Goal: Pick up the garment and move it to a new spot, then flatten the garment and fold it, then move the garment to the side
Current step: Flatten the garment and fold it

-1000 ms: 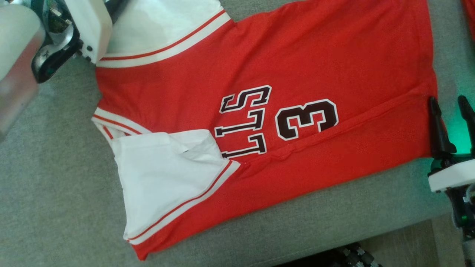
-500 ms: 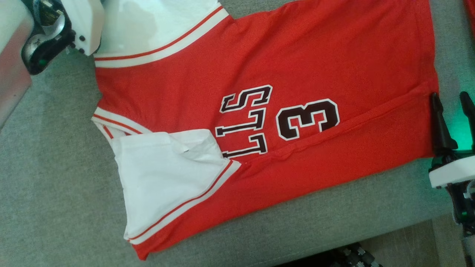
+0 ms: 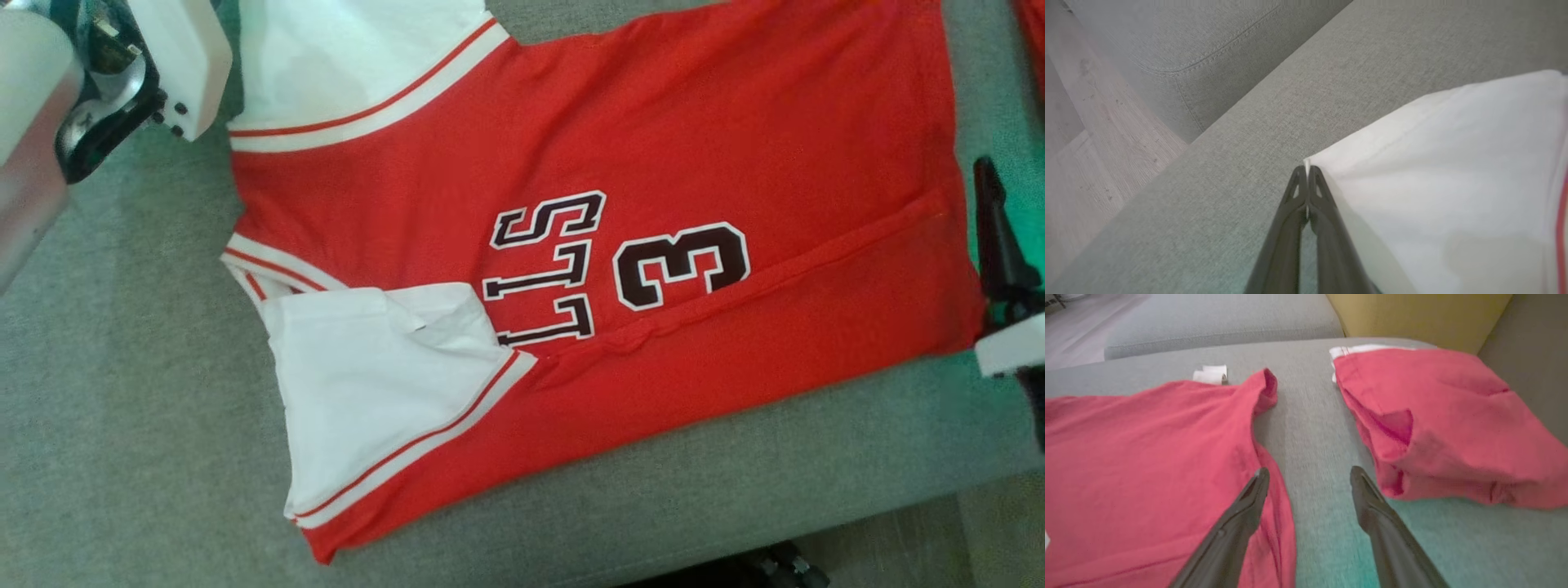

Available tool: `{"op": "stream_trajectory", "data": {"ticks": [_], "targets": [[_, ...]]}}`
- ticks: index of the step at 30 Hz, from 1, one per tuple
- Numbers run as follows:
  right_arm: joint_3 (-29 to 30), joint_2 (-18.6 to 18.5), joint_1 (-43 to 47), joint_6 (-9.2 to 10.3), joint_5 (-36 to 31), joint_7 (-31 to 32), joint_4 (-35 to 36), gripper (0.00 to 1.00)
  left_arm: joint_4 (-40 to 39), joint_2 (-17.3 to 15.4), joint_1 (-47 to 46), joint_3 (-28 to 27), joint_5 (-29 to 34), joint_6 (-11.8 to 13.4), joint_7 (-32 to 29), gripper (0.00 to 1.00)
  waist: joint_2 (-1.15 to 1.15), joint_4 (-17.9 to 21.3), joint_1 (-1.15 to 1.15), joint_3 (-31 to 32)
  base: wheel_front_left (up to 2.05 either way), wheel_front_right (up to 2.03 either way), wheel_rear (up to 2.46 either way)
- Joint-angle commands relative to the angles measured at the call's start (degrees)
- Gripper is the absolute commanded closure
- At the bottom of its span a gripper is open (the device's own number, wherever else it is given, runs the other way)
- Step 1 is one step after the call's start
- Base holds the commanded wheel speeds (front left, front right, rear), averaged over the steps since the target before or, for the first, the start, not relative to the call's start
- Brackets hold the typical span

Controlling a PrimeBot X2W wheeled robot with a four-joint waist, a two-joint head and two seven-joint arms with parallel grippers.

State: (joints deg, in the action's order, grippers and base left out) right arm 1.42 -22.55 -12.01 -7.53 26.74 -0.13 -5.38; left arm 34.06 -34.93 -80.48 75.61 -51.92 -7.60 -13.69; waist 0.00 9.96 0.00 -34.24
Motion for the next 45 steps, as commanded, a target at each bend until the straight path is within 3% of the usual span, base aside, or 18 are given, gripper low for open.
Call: {"op": "stream_trajectory", "data": {"ticks": [1, 7, 14, 25, 33, 35, 38, 39, 45], "targets": [[-1.0, -2.7, -0.2, 0.04, 0.5, 0.9, 2.3, 0.00, -1.0, -2.2, -1.9, -2.3, 0.9, 0.1, 0.8, 1.00, 0.00, -0.4, 0.00, 0.4, 0.00, 0.00, 0.00], [-3.0, -7.9, -6.3, 0.04, 2.5, 6.7, 3.0, 0.00, -1.7, -1.9, -2.1, -2.3, 2.1, 0.1, 2.1, 1.00, 0.00, -1.8, 0.00, 0.6, 0.00, 0.00, 0.00], [-7.2, -13.2, -17.5, 0.04, 6.0, 13.9, -4.7, 0.00, -2.5, -0.6, -2.5, -2.3, 3.1, 0.1, 3.3, 1.00, 0.00, -3.8, 0.00, -0.1, 0.00, 0.00, 0.00], [-16.8, -16.2, -29.1, 0.04, 6.4, 16.0, -17.5, 0.00, -4.1, 0.4, -3.0, -2.3, 4.2, 0.1, 3.3, 1.00, 0.00, -6.2, 0.00, -0.7, 0.00, 0.00, 0.00], [-24.3, -17.4, -33.3, 0.04, 8.5, 15.8, -22.2, 0.00, -5.1, 0.1, -3.2, -2.3, 4.4, 0.1, 2.6, 1.00, 0.00, -6.7, 0.00, -1.0, 0.00, 0.00, 0.00], [-26.1, -18.3, -34.2, 0.04, 9.2, 15.2, -22.9, 0.51, -5.3, -0.1, -3.4, -2.3, 4.3, 0.1, 2.7, 1.00, 0.00, -6.8, 0.00, -1.1, 0.00, 0.00, 0.00], [-28.6, -19.0, -35.4, 0.04, 11.2, 15.5, -24.3, 0.82, -5.4, -0.3, -3.4, -2.3, 4.1, 0.1, 3.0, 1.00, 0.00, -7.0, 0.00, -1.2, 0.00, 0.00, 0.00], [-29.1, -19.1, -35.7, 0.04, 11.8, 15.7, -24.7, 0.98, -5.4, -0.3, -3.4, -2.3, 4.1, 0.1, 3.0, 1.00, 0.00, -7.1, 0.00, -1.3, 0.00, 0.00, 0.00], [-31.5, -20.1, -37.0, 0.04, 17.4, 18.1, -24.4, 1.00, -5.5, -0.5, -3.4, -2.3, 4.1, 0.1, 4.2, 1.00, 0.00, -7.7, 0.00, -1.5, 0.00, 0.00, 0.00]]}}
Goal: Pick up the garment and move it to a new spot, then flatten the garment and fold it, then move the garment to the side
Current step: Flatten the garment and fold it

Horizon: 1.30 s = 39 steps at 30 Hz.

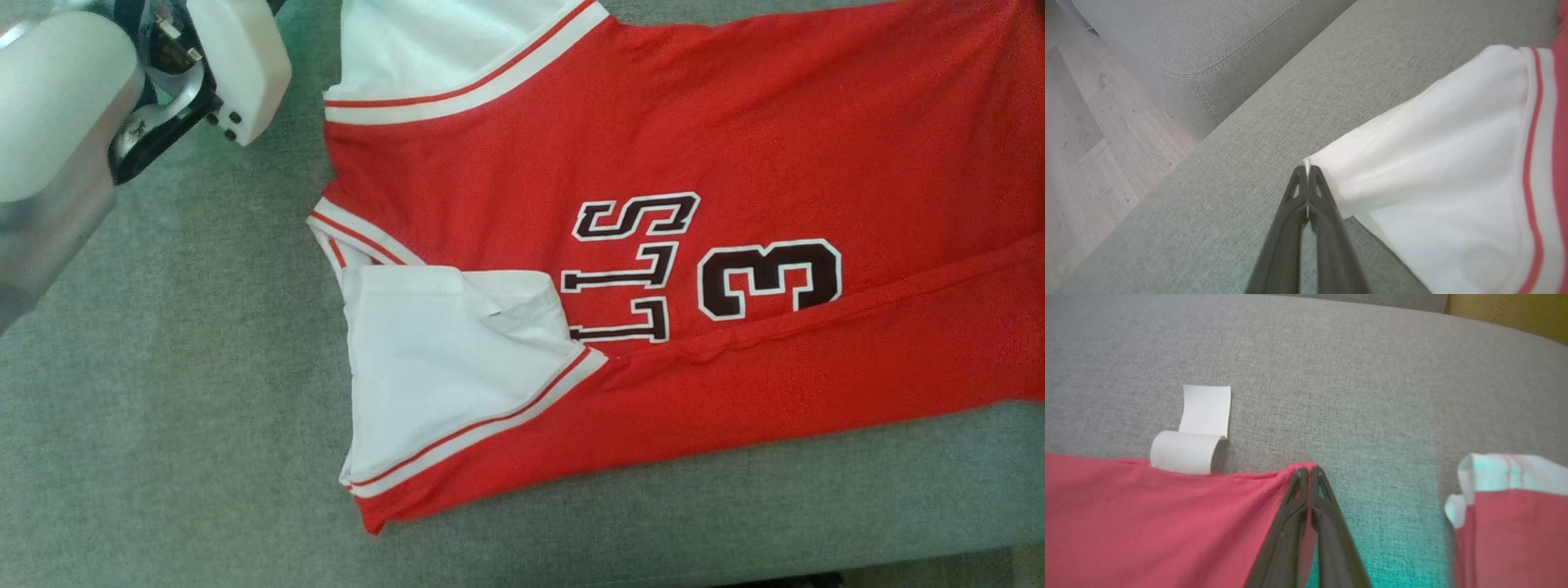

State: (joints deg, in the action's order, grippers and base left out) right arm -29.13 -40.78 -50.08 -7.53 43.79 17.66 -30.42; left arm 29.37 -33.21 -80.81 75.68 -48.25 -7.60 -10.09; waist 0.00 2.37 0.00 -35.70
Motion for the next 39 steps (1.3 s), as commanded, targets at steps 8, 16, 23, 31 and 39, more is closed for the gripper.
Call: {"op": "stream_trajectory", "data": {"ticks": [8, 16, 23, 31, 39], "targets": [[1.3, -3.0, -1.9, 0.04, 1.1, -10.8, -0.3, 1.00, 1.8, -1.9, -5.5, -2.7, 2.9, 0.1, 9.6, 1.00, 0.00, -0.5, 0.00, 0.9, 0.00, 0.00, 0.00], [3.5, -4.8, -2.6, 0.04, 3.4, -17.5, 0.0, 1.00, 5.8, 0.0, -7.4, -4.9, 4.7, 1.6, 19.2, 1.00, 0.00, -1.5, 0.00, 2.8, 0.00, 0.00, 0.00], [3.9, -7.1, 3.2, 0.04, 6.1, -19.8, 1.4, 1.00, 3.4, 0.2, -2.9, -5.3, 2.7, 1.3, 22.6, 1.00, 0.00, -3.4, 0.00, 5.3, 0.00, 0.00, 0.00], [6.7, -9.2, 14.1, 0.04, 9.2, -22.8, 3.5, 1.00, -7.9, -3.3, 8.7, -5.9, 1.9, 5.5, 24.8, 1.00, 0.00, -5.6, 0.00, 8.2, 0.00, 0.00, 0.00], [8.5, -8.7, 23.5, 0.04, 8.7, -24.5, 5.5, 1.00, -20.7, -7.8, 22.8, -5.2, -0.4, 11.5, 25.0, 1.00, 0.00, -6.1, 0.00, 10.3, 0.00, 0.00, 0.00]]}}
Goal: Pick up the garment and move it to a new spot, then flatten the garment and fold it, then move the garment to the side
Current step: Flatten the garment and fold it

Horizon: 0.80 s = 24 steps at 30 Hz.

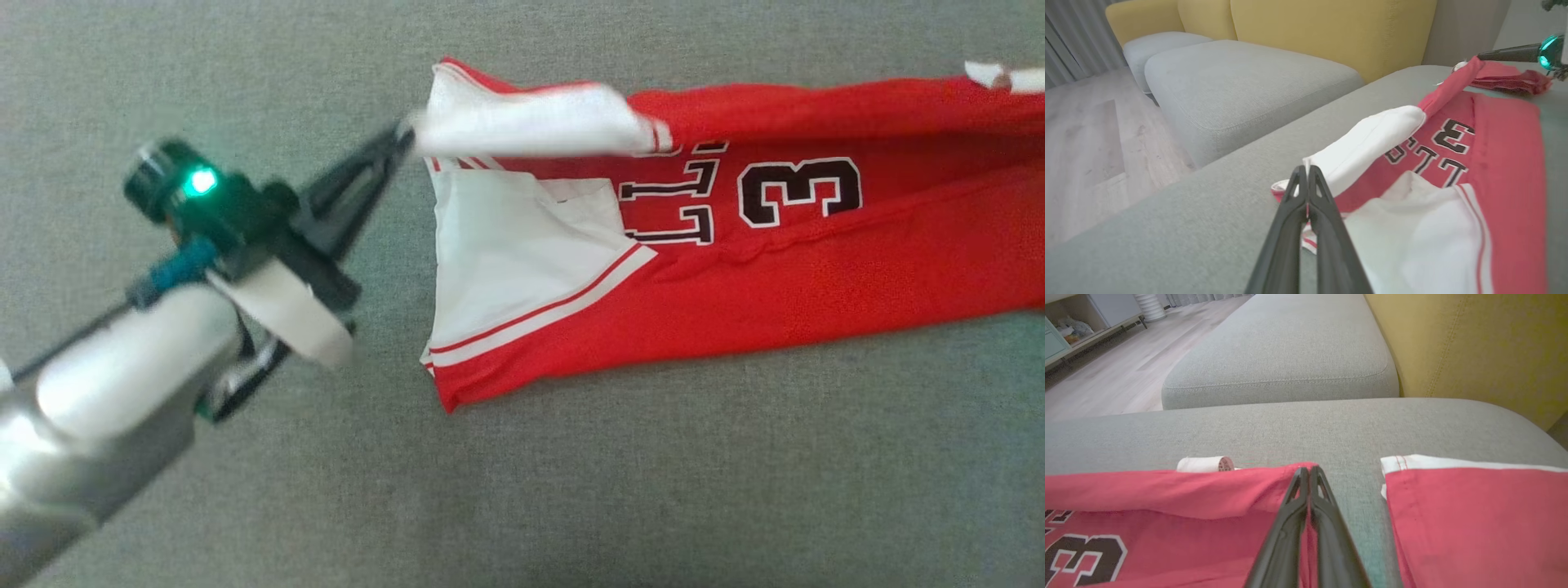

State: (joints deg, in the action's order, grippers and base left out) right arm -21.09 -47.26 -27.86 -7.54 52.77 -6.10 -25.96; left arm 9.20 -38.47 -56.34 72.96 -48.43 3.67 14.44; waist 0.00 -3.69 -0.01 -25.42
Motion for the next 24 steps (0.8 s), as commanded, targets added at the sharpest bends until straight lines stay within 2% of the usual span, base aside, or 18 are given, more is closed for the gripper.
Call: {"op": "stream_trajectory", "data": {"ticks": [1, 4, 10, 15, 16, 17, 18, 19, 20, 22, 23, 24], "targets": [[0.7, -2.1, 2.0, 0.05, -0.4, -0.9, 1.2, 1.00, -1.5, -2.8, -0.4, -2.3, -0.4, 0.8, 0.5, 1.00, 0.00, 0.0, 0.01, 0.2, 0.00, 0.00, 0.00], [1.3, -1.9, 3.6, 0.05, -1.2, -1.2, 1.4, 1.00, -4.0, -3.0, 2.8, -2.1, -1.0, 2.5, 0.5, 1.00, 0.00, 0.0, 0.01, 0.5, 0.00, 0.00, 0.00], [2.5, -1.2, 6.2, 0.05, -3.0, -1.9, 2.3, 1.00, -6.3, -2.8, 7.4, -1.8, -1.7, 4.2, 0.5, 1.00, 0.00, -0.1, 0.01, 1.0, 0.00, 0.00, 0.00], [3.9, -0.5, 9.1, 0.05, -4.2, -2.2, 3.0, 1.00, -6.9, -1.6, 10.0, -1.7, -1.7, 4.8, 0.5, 1.00, 0.00, -0.2, 0.01, 1.2, 0.00, 0.00, 0.00], [4.1, -0.3, 9.7, 0.05, -4.4, -2.2, 3.1, 0.96, -6.7, -1.4, 10.4, -1.7, -1.5, 4.9, 0.5, 1.00, 0.00, -0.2, 0.01, 1.3, 0.00, 0.00, 0.00], [4.5, 0.0, 10.2, 0.05, -4.5, -2.2, 3.1, 0.79, -6.5, -1.2, 10.8, -1.8, -1.5, 5.0, 0.5, 1.00, 0.00, -0.1, 0.01, 1.4, 0.00, 0.00, 0.00], [4.9, 0.3, 10.7, 0.05, -4.8, -2.1, 3.1, 0.56, -6.2, -0.9, 11.2, -1.9, -1.3, 5.1, 0.5, 1.00, 0.00, -0.1, 0.01, 1.5, 0.00, 0.00, 0.00], [4.9, 0.3, 10.7, 0.05, -4.8, -2.1, 3.1, 0.56, -6.2, -0.9, 11.2, -1.9, -1.3, 5.1, 0.5, 1.00, 0.00, -0.1, 0.01, 1.5, 0.00, 0.00, 0.00], [5.4, 0.6, 11.1, 0.05, -5.1, -2.1, 2.9, 0.00, -6.0, -0.7, 11.7, -2.1, -1.3, 5.2, 0.5, 1.00, 0.00, 0.0, 0.01, 1.6, 0.00, 0.00, 0.00], [6.6, 1.2, 11.9, 0.05, -5.9, -2.3, 2.5, 0.00, -5.7, 0.1, 12.9, -2.7, -1.4, 5.3, 0.5, 1.00, 0.00, 0.1, 0.01, 1.9, 0.00, 0.00, 0.00], [7.2, 1.7, 12.4, 0.05, -6.2, -2.5, 2.4, 0.00, -5.6, 0.6, 13.6, -3.2, -1.5, 5.5, 0.5, 0.65, 0.00, 0.2, 0.01, 2.2, 0.00, 0.00, 0.00], [7.9, 2.2, 13.0, 0.05, -6.4, -2.7, 2.3, 0.00, -5.4, 1.1, 14.4, -3.5, -1.6, 5.6, 0.5, 0.00, 0.00, 0.2, 0.01, 2.5, 0.00, 0.00, 0.00]]}}
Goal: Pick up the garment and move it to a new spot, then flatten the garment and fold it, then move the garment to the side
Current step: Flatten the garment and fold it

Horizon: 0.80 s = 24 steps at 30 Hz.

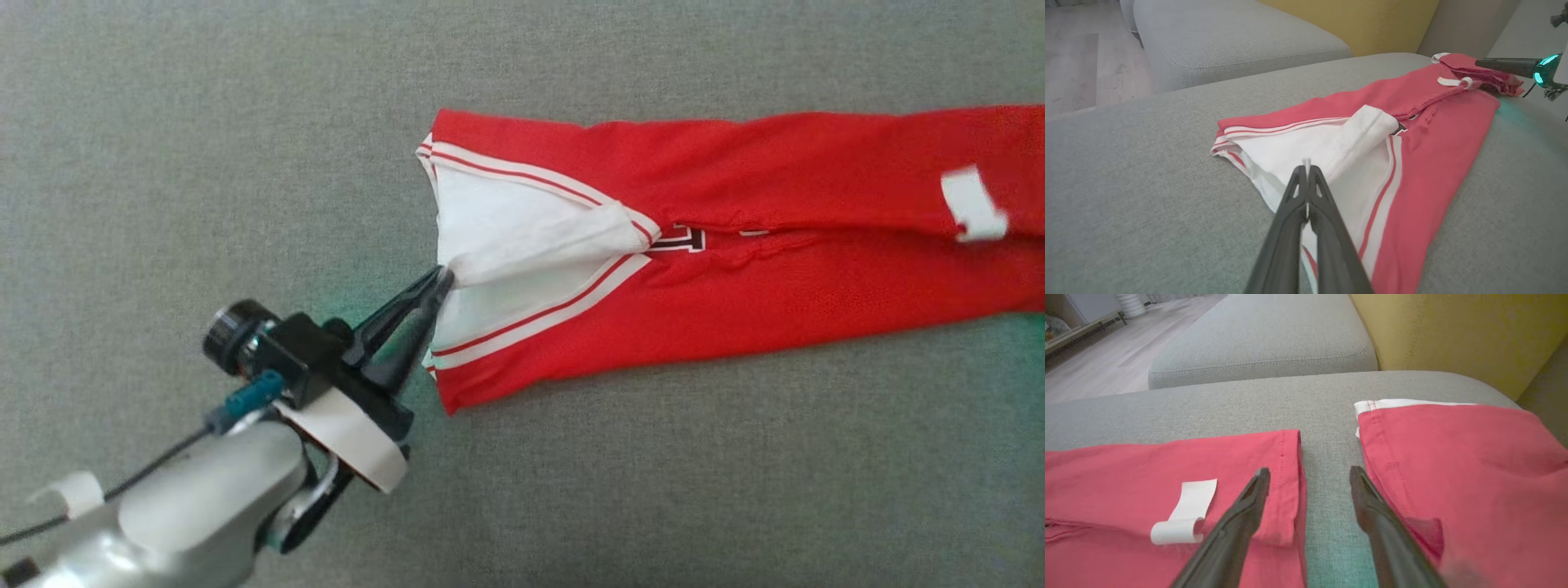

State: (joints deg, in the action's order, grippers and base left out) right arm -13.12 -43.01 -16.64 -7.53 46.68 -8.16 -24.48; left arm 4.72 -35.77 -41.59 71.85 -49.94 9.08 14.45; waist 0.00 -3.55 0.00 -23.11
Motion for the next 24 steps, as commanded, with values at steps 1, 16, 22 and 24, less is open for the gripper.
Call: {"op": "stream_trajectory", "data": {"ticks": [1, 16, 22, 24], "targets": [[0.6, -1.5, 2.5, 0.04, -0.5, -0.8, 0.9, 0.00, -0.8, -1.1, 0.3, -2.9, 0.2, 0.4, 0.5, 0.00, 0.00, 0.0, 0.00, 0.5, 0.00, 0.00, 0.00], [13.2, 11.5, 10.6, 0.04, -5.0, -1.2, 5.6, 0.00, -3.0, 16.1, 23.1, -30.0, 19.9, 11.9, 0.5, 0.00, 0.00, -1.7, 0.00, 5.7, 0.00, 0.00, 0.00], [17.5, 14.3, 7.1, 0.04, -7.0, 2.7, -0.5, 0.00, -5.2, 23.8, 30.6, -37.9, 29.2, 9.1, 0.5, 0.00, 0.00, -5.3, 0.00, 6.6, 0.00, 0.00, 0.00], [19.2, 14.3, 5.9, 0.04, -8.6, 4.0, -3.8, 0.00, -5.4, 25.8, 32.2, -39.8, 31.6, 7.7, 0.5, 0.00, 0.00, -6.5, 0.00, 6.8, 0.00, 0.00, 0.00]]}}
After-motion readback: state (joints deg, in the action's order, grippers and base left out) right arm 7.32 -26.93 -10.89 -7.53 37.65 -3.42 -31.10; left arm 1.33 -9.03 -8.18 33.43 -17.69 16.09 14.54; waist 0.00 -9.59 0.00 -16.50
